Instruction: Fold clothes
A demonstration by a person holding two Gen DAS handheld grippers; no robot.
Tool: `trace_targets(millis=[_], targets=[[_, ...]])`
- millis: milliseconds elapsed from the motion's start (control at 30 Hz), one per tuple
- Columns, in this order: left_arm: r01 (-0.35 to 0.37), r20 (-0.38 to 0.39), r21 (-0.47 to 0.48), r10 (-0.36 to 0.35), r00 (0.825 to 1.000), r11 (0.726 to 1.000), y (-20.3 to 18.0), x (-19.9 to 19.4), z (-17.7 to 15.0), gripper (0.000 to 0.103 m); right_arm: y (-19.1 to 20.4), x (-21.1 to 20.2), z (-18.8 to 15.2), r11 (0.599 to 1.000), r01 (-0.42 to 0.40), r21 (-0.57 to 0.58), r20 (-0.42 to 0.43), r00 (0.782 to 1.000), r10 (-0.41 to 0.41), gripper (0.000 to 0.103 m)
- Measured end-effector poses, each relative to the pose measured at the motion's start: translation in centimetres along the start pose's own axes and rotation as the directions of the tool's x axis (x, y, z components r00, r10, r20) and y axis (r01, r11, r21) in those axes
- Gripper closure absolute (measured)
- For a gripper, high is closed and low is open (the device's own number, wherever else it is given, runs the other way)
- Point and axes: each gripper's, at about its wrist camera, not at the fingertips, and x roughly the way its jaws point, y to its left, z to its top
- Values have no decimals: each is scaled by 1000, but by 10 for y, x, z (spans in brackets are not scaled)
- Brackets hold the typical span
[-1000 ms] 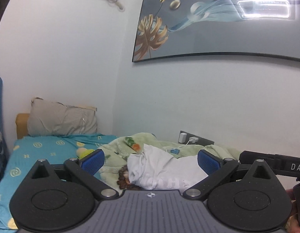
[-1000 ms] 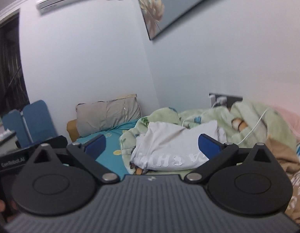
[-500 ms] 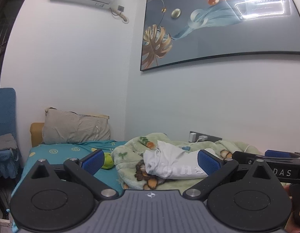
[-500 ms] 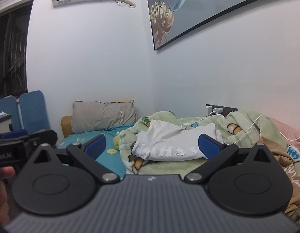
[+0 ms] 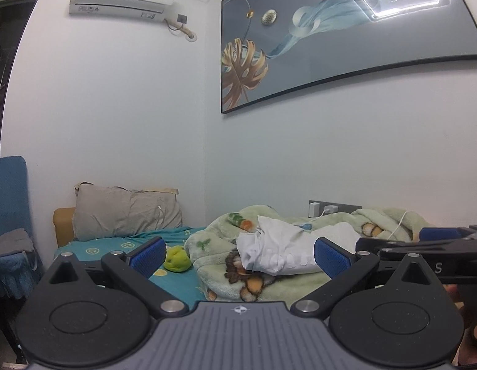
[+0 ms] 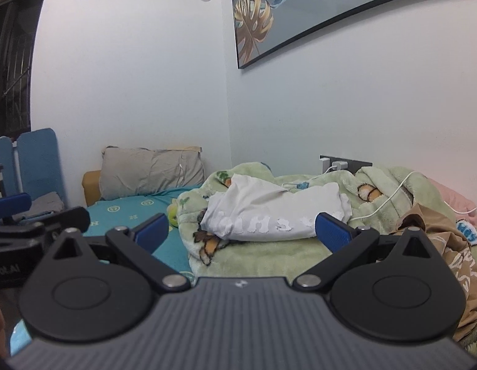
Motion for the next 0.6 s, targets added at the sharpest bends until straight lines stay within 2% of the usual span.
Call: trace_targets(millis=[200,600], targets=[[-4,0,-44,4,1000,999,11,-1,1,0,3,-2,-2,1000,2,-14,8,1000,-2,0],[-7,-14,-52,6,1000,999,16,-4,4,0,5,-7,-1,1000,9,-5,9,1000,-9,0]])
